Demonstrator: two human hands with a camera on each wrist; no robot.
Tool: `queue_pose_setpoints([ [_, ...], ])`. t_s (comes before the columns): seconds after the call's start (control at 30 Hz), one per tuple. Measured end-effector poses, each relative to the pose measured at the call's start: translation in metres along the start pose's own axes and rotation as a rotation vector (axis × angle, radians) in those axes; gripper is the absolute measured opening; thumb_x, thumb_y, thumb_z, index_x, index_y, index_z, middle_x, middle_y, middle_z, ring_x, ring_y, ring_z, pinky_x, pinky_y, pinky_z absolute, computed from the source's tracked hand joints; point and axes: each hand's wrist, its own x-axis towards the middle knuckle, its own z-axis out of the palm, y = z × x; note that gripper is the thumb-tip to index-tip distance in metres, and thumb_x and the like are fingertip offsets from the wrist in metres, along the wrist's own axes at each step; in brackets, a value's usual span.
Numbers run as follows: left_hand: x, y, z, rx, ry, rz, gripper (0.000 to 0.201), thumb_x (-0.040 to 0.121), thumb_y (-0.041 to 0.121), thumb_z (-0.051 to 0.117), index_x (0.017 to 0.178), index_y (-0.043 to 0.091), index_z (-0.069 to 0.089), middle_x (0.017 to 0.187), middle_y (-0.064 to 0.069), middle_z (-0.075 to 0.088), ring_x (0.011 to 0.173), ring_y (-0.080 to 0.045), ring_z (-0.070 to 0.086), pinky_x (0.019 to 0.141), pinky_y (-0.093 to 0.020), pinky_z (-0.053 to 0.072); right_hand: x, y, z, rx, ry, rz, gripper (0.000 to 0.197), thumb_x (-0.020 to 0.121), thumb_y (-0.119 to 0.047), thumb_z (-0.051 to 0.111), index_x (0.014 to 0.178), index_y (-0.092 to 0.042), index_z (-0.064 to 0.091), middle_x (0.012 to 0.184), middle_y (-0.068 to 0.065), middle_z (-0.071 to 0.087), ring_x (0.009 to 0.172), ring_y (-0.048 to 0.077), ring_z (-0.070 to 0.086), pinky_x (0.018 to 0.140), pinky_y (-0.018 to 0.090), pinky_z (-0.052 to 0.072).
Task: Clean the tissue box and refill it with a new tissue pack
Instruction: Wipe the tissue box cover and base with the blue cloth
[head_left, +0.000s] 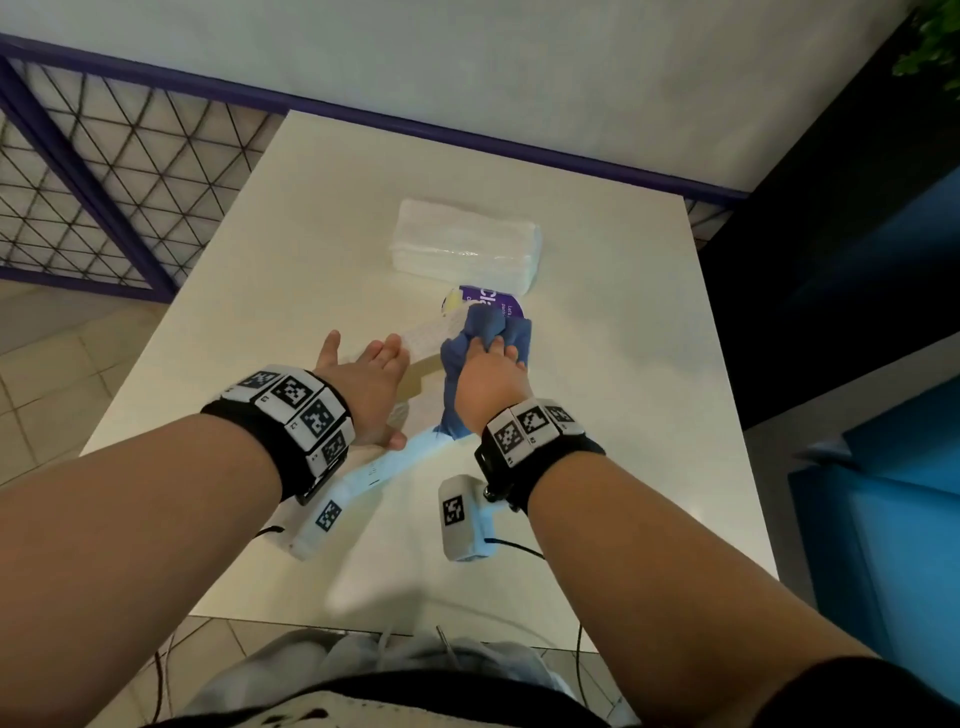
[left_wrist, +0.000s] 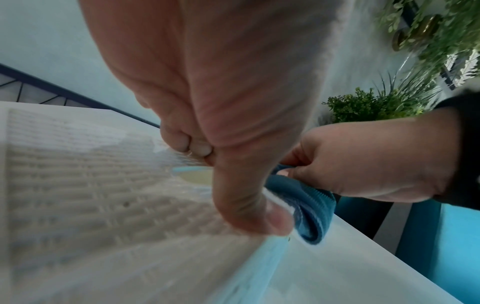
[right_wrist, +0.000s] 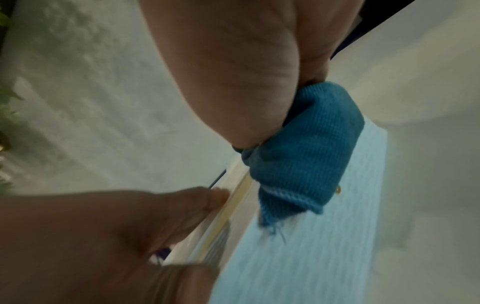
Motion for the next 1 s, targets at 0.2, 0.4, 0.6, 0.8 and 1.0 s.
queue_pose_setpoints([
  [0.2,-0.001,0.003,-0.003,-0.01,0.007,-0.013,0.109,0.082,0.061,0.056,0.15,0.011,-0.013,0.161,-0.005,-0.012,0.148,-0.017,-0.004,0.115,-0.057,-0.005,-0.03,-0.022,0.013,-0.007,-0.006,-0.251,0.043,0.091,-0.012,0.048,0.133,-0.007,0.043,0.133,0.016,0.051,0.121,0.031,0.051,0.09,0.036,0.044],
  [0.4,-0.006,-0.005,-0.004,0.044,0.072,0.013,0.112,0.079,0.068,0.053,0.151,0.009,-0.009,0.161,-0.009,-0.01,0.149,-0.02,0.002,0.116,-0.051,-0.006,-0.024,0.018,-0.041,0.364,0.051,-0.18,0.039,0.086,-0.003,0.047,0.121,-0.011,0.062,0.11,0.011,0.064,0.098,0.026,0.056,0.08,0.026,0.041],
  [0.6,-0.009,-0.008,0.001,-0.073,0.062,-0.031,0.111,0.077,0.064,0.06,0.151,0.006,0.001,0.161,-0.011,-0.002,0.148,-0.02,0.009,0.118,-0.046,0.0,0.022,0.028,-0.076,0.348,0.198,-0.108,0.048,0.094,-0.006,0.044,0.142,-0.01,0.041,0.138,0.011,0.052,0.125,0.028,0.05,0.095,0.021,0.037],
  [0.8,-0.005,-0.006,0.004,-0.112,0.05,-0.027,0.11,0.079,0.057,0.063,0.15,0.003,-0.002,0.16,-0.016,-0.008,0.148,-0.027,0.006,0.119,-0.044,0.004,0.05,-0.012,-0.018,-0.016,-0.03,0.014,0.086,0.088,-0.017,0.061,0.152,-0.017,0.005,0.161,0.009,-0.003,0.148,0.03,0.007,0.116,0.045,0.027],
  [1.0,-0.001,-0.005,0.006,-0.112,0.057,-0.038,0.111,0.077,0.058,0.064,0.151,0.004,0.001,0.16,-0.016,-0.005,0.148,-0.028,0.005,0.119,-0.044,0.003,0.032,-0.038,-0.002,-0.121,-0.068,-0.237,0.072,0.089,-0.012,0.054,0.15,-0.01,0.015,0.158,0.015,0.01,0.144,0.032,0.019,0.112,0.042,0.033],
])
